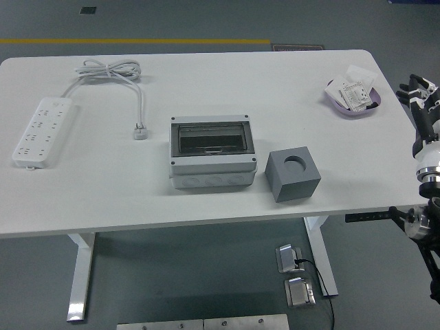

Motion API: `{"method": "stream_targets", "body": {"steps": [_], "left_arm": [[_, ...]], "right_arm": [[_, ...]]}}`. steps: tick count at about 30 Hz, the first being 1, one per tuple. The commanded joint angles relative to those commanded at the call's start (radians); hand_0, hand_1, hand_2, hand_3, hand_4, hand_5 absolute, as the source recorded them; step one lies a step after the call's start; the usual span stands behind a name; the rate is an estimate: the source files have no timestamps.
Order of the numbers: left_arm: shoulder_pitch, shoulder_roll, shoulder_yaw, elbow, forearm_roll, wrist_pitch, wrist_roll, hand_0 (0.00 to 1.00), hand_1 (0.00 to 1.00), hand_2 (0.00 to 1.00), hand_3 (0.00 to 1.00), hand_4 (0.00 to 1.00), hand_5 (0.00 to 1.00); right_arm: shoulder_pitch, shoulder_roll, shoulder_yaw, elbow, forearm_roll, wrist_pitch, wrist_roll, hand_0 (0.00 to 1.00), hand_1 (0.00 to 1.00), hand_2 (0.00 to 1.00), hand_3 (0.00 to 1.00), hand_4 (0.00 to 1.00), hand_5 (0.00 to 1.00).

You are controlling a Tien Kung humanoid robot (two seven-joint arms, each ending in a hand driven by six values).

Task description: Fetch the battery,place it into the box,close the lid of the box

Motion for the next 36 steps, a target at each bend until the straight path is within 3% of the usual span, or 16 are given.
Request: {"method": "stream_targets", "body": {"steps": [18, 36], "left_arm": [[0.004, 0.005, -0.072, -0.006, 0.074, -0.002, 0.0, 0.609, 0.692, 0.622, 0.645, 0.696, 0.134], [0.0, 0.008, -0.074, -0.009, 0.075, -0.004, 0.002, 0.609, 0.692, 0.621, 0.646, 0.696, 0.136]], "right_arm": [[-0.007, 0.002, 0.014, 0.003, 0.015, 0.009, 0.022, 0.734, 0.629, 0.628, 0.692, 0.724, 0.573], [-0.008, 0.002, 0.02, -0.004, 0.016, 0.017, 0.024, 0.735, 0.629, 0.627, 0.694, 0.725, 0.573]]}}
